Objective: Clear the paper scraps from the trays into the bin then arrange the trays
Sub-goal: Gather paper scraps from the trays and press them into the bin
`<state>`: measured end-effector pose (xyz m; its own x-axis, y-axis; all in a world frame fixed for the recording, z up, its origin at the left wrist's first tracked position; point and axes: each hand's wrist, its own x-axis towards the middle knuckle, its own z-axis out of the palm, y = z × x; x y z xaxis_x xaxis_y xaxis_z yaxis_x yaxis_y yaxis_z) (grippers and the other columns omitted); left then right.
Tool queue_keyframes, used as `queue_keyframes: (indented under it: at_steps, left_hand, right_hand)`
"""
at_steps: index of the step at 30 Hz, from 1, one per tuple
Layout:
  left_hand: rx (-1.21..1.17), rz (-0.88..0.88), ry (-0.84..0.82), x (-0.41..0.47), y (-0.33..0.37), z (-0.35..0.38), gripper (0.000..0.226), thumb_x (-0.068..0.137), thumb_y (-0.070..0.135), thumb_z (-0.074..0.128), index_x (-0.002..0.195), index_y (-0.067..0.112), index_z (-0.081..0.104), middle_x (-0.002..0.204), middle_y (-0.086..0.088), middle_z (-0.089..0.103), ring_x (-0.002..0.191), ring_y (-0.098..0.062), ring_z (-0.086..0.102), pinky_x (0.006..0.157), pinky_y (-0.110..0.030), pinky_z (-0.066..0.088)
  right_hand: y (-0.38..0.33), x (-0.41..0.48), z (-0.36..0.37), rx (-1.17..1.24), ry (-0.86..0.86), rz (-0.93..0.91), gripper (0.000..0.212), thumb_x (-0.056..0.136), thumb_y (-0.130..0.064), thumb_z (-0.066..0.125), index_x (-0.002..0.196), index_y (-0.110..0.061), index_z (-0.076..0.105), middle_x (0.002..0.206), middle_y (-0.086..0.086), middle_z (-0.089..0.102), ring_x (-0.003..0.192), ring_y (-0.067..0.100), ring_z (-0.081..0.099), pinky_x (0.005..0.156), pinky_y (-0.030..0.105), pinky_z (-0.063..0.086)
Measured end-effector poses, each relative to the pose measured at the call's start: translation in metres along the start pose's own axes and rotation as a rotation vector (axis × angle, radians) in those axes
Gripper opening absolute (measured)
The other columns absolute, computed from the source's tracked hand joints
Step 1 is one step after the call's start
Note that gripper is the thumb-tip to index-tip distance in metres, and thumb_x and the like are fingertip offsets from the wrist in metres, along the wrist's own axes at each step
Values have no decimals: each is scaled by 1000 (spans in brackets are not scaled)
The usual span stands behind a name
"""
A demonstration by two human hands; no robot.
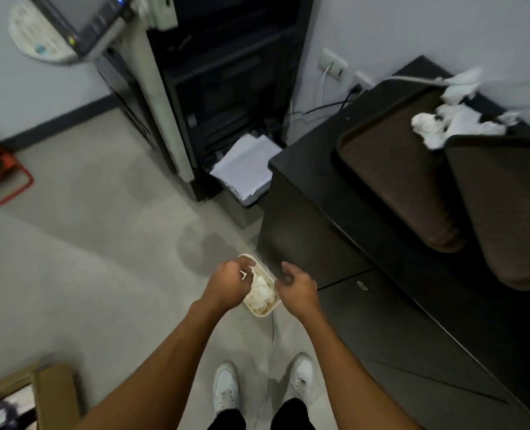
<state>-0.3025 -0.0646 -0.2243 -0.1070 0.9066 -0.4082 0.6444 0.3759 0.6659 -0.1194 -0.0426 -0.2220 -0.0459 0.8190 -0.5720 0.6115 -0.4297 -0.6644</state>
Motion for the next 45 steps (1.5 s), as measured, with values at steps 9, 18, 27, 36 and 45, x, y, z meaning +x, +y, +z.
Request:
queue_keyframes:
  at_steps: [9,18,27,36,45]
  left_hand:
    - [-85,204,39,-51,124,-73,24,94,14,64,116,22,68,96,7,71,89,-11,69,88,-27,56]
    - [-140,505,3,-77,280,-85,29,95,19,68,123,23,66,102,9,69,92,-4,65,86,-19,52]
    - [-179,670,-47,-93,404,-50,30,93,19,71,122,23,67,102,9,71,92,-8,67,84,-18,53]
    - [-174,716,-129,-69,489,28,28,93,18,71,120,24,66,102,8,71,94,-11,68,86,-22,55]
    - [-127,636,-202,-29,546,118,30,95,20,69,124,25,65,105,10,70,97,-6,65,77,-8,46]
  right_hand:
    - [-85,-101,-103,158,252,-166,51,93,-18,73,142,-24,60,128,-7,68,111,6,64,101,22,47]
    - [-108,-177,-231,240,545,-308,49,92,-19,75,140,-23,62,124,-9,69,116,4,64,104,23,48]
    - [-83,-215,-333,289,786,-327,44,91,-19,76,134,-22,66,115,-9,72,105,3,67,99,21,52]
    - [-21,-201,-424,284,859,-280,43,90,-20,75,132,-24,67,113,-12,71,104,1,66,98,21,52]
    - [53,-138,-502,263,813,-183,47,90,-14,75,135,-19,65,114,-8,69,102,8,65,99,26,54]
